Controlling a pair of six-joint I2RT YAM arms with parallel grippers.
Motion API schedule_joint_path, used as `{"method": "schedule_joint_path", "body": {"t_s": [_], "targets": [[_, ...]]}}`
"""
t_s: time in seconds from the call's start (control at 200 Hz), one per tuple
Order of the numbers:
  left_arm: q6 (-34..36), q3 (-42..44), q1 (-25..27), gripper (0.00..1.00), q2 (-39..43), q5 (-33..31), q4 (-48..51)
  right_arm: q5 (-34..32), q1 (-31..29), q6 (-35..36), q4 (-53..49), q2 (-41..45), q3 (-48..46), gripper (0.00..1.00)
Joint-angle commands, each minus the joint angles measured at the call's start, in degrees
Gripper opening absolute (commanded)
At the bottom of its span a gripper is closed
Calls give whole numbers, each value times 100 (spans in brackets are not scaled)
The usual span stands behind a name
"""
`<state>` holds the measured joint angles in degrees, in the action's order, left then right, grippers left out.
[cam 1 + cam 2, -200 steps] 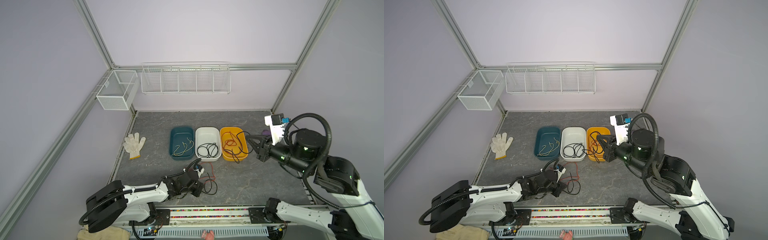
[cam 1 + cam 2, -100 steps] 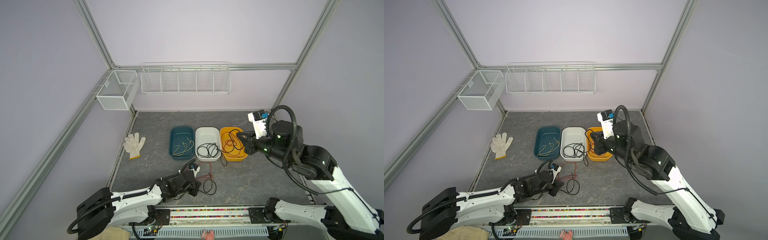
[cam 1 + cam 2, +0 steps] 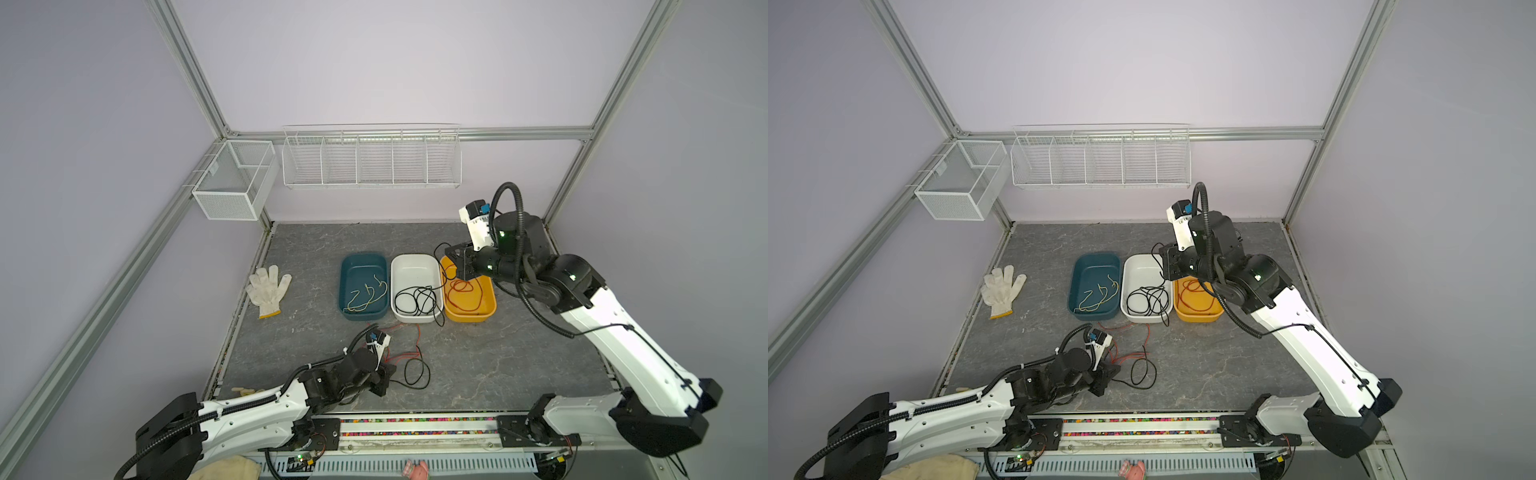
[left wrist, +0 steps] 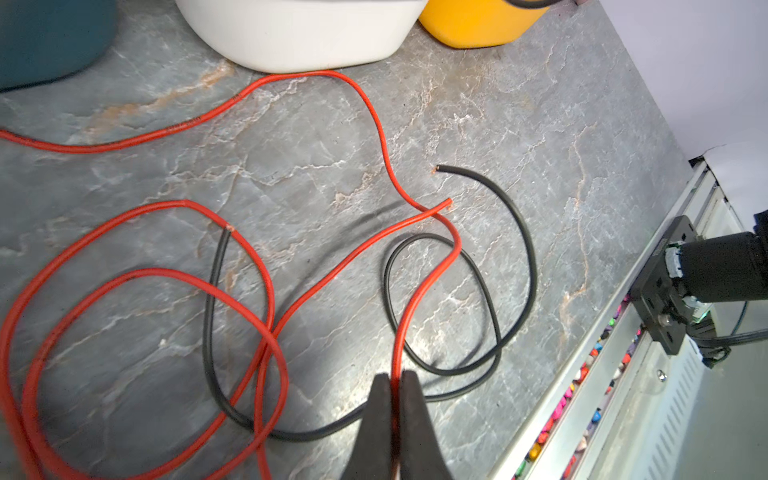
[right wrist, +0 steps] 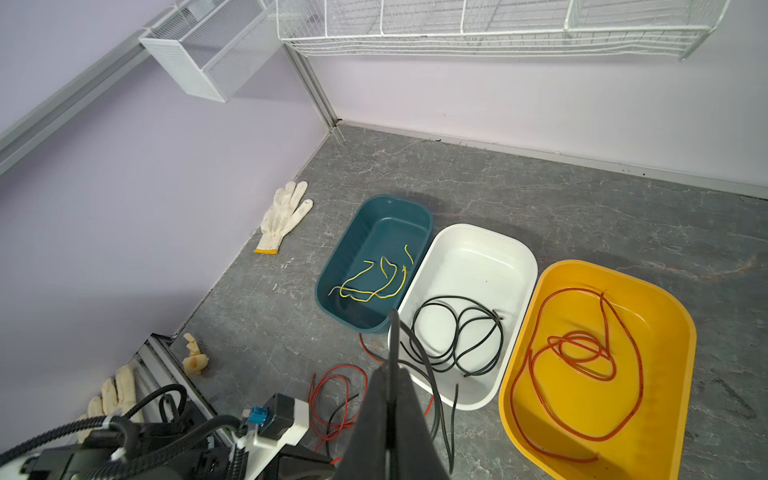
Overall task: Untangle the cables
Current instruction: 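Carry the black wire over the white tub with the right gripper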
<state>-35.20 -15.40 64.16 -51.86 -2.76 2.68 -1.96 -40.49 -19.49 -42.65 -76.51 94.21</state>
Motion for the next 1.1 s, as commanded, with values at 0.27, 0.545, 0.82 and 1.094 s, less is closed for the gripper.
{"method": "schedule_joint_path", "body": {"t_s": [0.27, 0.545, 0.82, 1.094], "targets": [[-197, 107, 20, 0, 194, -214, -28, 670, 294, -99, 759, -821, 124, 7], [-198, 116, 20, 0, 226, -275, -66, 673, 474, -176, 1054, -1319, -316, 7], [-200, 117, 12, 0, 263, -295, -30, 706, 577, -348, 1224, -1875, -623, 7], [-189, 125, 17, 0, 431, -301, 80, 304, 679, -667, 1012, -2488, -777, 7]]}}
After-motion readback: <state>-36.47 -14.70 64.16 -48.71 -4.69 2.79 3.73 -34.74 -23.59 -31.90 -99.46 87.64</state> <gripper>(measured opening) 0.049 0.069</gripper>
